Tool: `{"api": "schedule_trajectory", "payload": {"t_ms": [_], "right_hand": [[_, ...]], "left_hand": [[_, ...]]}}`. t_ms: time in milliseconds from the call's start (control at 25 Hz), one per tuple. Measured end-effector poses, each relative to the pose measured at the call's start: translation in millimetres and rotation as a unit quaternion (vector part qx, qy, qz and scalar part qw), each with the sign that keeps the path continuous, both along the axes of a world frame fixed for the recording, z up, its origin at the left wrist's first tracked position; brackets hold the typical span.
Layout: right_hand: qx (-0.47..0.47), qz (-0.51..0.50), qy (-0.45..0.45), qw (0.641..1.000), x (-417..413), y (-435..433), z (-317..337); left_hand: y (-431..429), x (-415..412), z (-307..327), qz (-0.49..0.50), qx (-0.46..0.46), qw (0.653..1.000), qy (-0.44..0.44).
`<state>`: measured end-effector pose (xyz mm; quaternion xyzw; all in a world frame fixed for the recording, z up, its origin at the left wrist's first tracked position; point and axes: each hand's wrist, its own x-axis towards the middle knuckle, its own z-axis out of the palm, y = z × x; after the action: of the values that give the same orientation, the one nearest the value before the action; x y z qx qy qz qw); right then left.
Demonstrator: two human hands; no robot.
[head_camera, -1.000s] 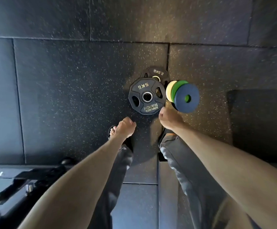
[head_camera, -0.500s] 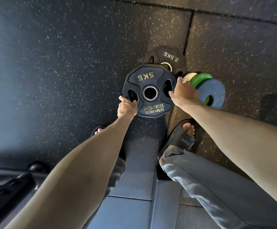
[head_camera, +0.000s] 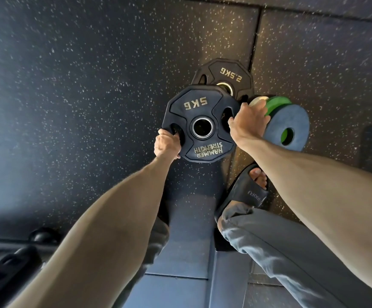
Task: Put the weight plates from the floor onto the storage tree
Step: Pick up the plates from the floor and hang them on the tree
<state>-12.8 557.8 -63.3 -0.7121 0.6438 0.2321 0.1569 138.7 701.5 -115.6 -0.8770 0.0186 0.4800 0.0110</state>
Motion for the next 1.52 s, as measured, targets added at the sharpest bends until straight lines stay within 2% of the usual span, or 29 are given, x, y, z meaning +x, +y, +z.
{"api": "schedule_trajectory", "payload": {"t_ms": [160,320,440,600,760,920,1080,1240,1520], "right_hand": [[-0.013,0.006,-0.032,0.999,-1.2,11.9,12.5],[-0.037,0.03,-0.063,0.997,2.9,31.1,71.5],[-0.047,0.043,-0.083,0.995,10.5,42.4,147.8],[-0.041,0.027,-0.096,0.994,5.6,65.8,279.3],[-0.036,-0.08,-0.148,0.985,-10.6,114.1,408.3],[-0.049,-0.157,-0.179,0.97,-36.2,165.8,496.7],[-0.044,-0.202,-0.201,0.958,-70.4,227.2,552.3],[-0.043,-0.197,-0.23,0.952,-112.5,308.9,581.4],[-0.03,-0.102,-0.245,0.964,-166.4,437.5,617.5]], "left_hand": [[8.0,2.8,40.0,-0.011,-0.023,1.0,-0.011],[24.5,11.8,110.0,-0.012,-0.018,1.0,-0.004],[36.1,22.5,190.4,-0.017,-0.017,1.0,0.003],[50.2,33.6,323.7,-0.107,-0.03,0.994,-0.004],[66.5,41.4,451.3,-0.222,-0.062,0.972,-0.035],[85.1,31.3,542.0,-0.279,-0.103,0.953,-0.054],[130.0,5.3,602.4,-0.301,-0.153,0.939,-0.074],[205.6,-36.3,639.0,-0.301,-0.181,0.932,-0.094],[381.3,-106.8,681.4,-0.17,-0.167,0.966,-0.097]]}}
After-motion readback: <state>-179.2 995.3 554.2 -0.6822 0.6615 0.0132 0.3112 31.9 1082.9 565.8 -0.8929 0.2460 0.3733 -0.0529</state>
